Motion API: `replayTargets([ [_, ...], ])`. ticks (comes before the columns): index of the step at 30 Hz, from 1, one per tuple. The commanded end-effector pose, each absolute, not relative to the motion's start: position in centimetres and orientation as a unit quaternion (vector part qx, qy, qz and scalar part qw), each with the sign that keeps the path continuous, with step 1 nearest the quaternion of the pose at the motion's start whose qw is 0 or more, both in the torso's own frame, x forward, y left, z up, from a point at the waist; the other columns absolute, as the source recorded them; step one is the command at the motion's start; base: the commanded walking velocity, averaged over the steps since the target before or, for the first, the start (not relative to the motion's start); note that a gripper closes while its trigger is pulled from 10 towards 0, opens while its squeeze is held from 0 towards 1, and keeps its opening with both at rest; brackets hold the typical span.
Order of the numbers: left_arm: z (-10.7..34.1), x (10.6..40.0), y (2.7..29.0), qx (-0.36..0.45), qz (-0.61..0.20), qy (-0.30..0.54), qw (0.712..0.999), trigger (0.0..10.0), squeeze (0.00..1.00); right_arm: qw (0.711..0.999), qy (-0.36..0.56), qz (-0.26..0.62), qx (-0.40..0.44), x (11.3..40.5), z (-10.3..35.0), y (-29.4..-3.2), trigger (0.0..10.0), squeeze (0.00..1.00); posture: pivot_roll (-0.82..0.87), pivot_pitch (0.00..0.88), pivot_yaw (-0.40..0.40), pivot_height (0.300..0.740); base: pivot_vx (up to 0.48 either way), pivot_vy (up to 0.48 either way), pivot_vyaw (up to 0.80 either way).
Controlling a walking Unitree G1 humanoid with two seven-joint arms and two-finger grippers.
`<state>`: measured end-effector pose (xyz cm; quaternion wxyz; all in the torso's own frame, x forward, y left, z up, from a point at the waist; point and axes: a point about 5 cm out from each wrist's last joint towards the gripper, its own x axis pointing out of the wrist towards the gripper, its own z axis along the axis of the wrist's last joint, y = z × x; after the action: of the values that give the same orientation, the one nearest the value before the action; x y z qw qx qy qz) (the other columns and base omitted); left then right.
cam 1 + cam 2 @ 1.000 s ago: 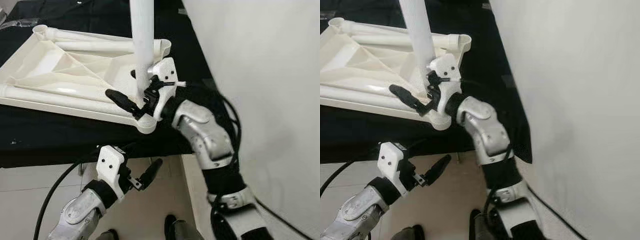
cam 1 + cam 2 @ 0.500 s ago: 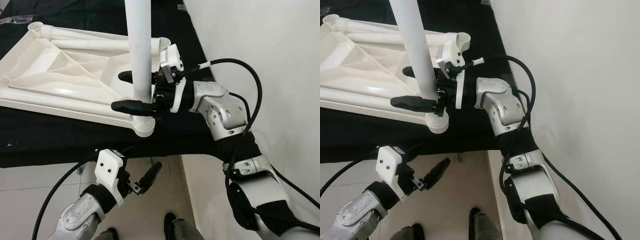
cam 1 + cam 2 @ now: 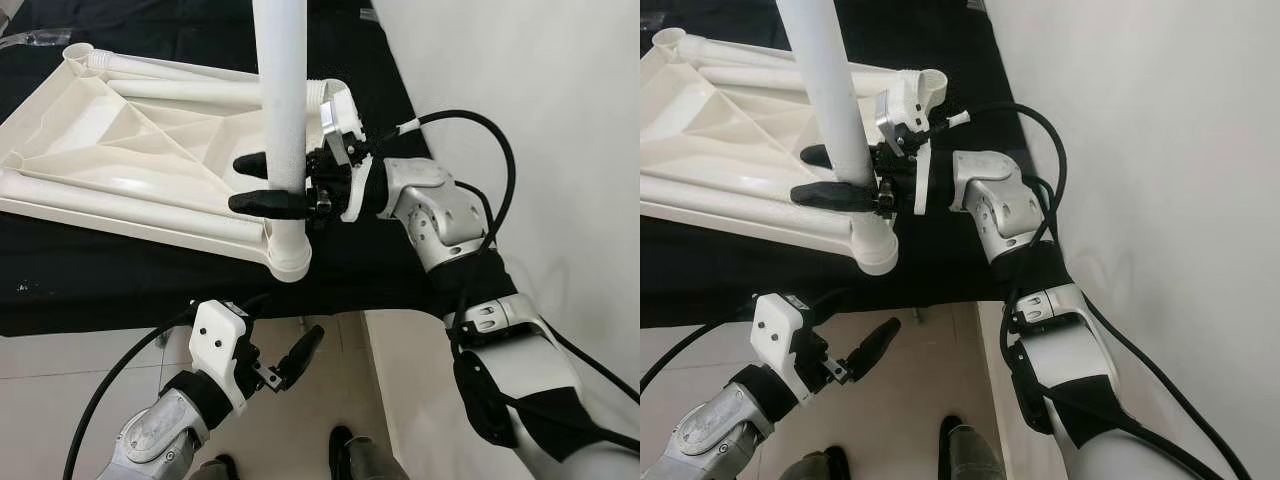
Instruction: Building children table
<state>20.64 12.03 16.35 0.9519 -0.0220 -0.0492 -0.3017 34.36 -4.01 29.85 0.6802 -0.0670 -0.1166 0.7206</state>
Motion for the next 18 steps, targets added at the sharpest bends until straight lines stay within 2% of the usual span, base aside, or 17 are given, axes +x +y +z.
replayTargets([
  [1, 16.0, 20.3, 11.9, -0.029, -0.307, -0.037, 0.951, 10.0, 0.00, 0.664, -0.099, 0.738, -0.064, 34.1, 28.8, -3.6, 0.0, 0.00, 0.03, 0.286, -0.069, 0.740, 0.000, 0.000, 0.00],
  [3, 16.0, 20.3, 11.9, -0.029, -0.308, -0.037, 0.950, 10.0, 0.00, 0.672, -0.100, 0.731, -0.064, 34.1, 28.5, -3.9, 0.0, 0.00, 0.02, 0.282, -0.065, 0.740, 0.000, 0.000, 0.00],
  [5, 16.0, 20.4, 11.9, -0.029, -0.309, -0.037, 0.950, 10.0, 0.00, 0.701, -0.110, 0.702, -0.061, 34.3, 28.1, -4.2, 0.0, 0.00, 0.01, 0.281, -0.067, 0.740, 0.000, 0.000, 0.00],
  [6, 16.0, 20.4, 11.9, -0.029, -0.309, -0.037, 0.950, 10.0, 0.00, 0.701, -0.110, 0.702, -0.061, 34.3, 28.1, -4.2, 0.0, 0.00, 0.01, 0.281, -0.067, 0.740, 0.000, 0.000, 0.00],
  [10, 16.1, 20.5, 12.0, -0.030, -0.309, -0.038, 0.950, 10.0, 0.00, 0.806, -0.112, 0.580, -0.042, 33.9, 26.3, -3.6, 0.0, 0.00, 0.00, 0.284, -0.065, 0.740, 0.000, 0.000, 0.00],
  [11, 16.1, 20.5, 12.0, -0.030, -0.309, -0.038, 0.950, 10.0, 0.00, 0.806, -0.112, 0.580, -0.042, 33.9, 26.3, -3.6, 0.0, 0.00, 0.00, 0.284, -0.065, 0.740, 0.000, 0.000, 0.00],
  [12, 16.1, 20.5, 12.0, -0.029, -0.310, -0.038, 0.950, 10.0, 0.00, 0.859, -0.093, 0.501, -0.039, 33.9, 25.3, -3.3, 0.0, 0.00, 0.00, 0.286, -0.065, 0.740, 0.000, 0.000, 0.00],
  [13, 16.1, 20.6, 12.1, -0.029, -0.310, -0.038, 0.949, 10.0, 0.00, 0.926, -0.071, 0.367, -0.054, 33.8, 23.9, -3.8, 0.0, 0.00, -0.01, 0.287, -0.064, 0.740, 0.000, 0.000, 0.00],
  [14, 16.1, 20.6, 12.1, -0.029, -0.310, -0.038, 0.949, 10.0, 0.00, 0.926, -0.071, 0.367, -0.054, 33.8, 23.9, -3.8, 0.0, 0.00, -0.01, 0.287, -0.064, 0.740, 0.000, 0.000, 0.00],
  [15, 16.1, 20.6, 12.1, -0.029, -0.311, -0.038, 0.949, 10.0, 0.00, 0.961, -0.059, 0.264, -0.067, 33.5, 23.1, -4.7, 0.0, 0.00, -0.01, 0.287, -0.064, 0.740, 0.000, 0.000, 0.00],
  [18, 16.1, 20.7, 12.1, -0.029, -0.312, -0.037, 0.949, 10.0, 0.00, 0.970, -0.049, 0.232, -0.060, 31.7, 22.3, -4.1, 0.0, 0.00, -0.01, 0.283, -0.062, 0.740, 0.000, 0.000, 0.00],
])
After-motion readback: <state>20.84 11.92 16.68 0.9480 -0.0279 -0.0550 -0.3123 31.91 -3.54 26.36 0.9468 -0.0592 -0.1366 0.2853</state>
